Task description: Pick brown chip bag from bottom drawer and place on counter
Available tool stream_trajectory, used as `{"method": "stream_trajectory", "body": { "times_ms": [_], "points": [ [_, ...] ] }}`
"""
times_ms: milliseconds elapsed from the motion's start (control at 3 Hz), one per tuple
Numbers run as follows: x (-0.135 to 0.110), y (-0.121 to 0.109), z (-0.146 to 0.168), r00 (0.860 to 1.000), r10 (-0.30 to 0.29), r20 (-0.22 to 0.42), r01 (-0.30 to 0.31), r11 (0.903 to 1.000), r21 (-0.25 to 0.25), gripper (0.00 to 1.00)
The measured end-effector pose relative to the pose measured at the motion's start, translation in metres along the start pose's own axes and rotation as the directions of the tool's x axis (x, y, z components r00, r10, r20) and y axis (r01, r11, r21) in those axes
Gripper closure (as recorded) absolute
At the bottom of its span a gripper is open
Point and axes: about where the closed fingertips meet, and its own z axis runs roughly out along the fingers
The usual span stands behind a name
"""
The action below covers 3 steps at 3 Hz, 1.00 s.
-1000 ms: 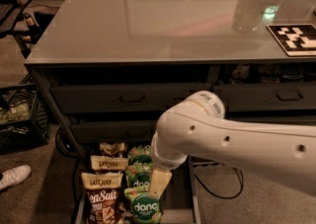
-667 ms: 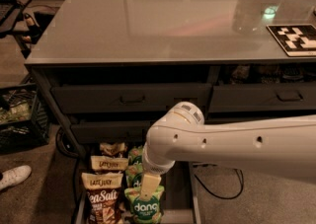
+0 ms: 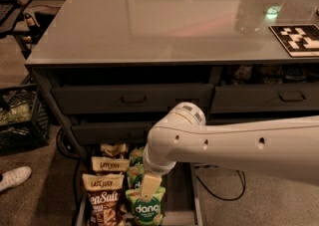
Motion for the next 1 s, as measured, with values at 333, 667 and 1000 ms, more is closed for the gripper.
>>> {"method": "stream_trajectory", "body": {
  "times_ms": [333, 667, 1000],
  "points": [
    [-0.003, 0.007, 0.03, 0.999, -0.002, 0.04, 0.003, 0.9996, -0.028, 0.0],
    [-0.004, 0.007, 0.09, 0.997, 0.023, 0.075, -0.018, 0.9974, -0.07, 0.0],
    [-0.001, 0.014, 0.16, 0.996, 0.059, 0.063, -0.05, 0.9887, -0.142, 0.0]
  ]
}}
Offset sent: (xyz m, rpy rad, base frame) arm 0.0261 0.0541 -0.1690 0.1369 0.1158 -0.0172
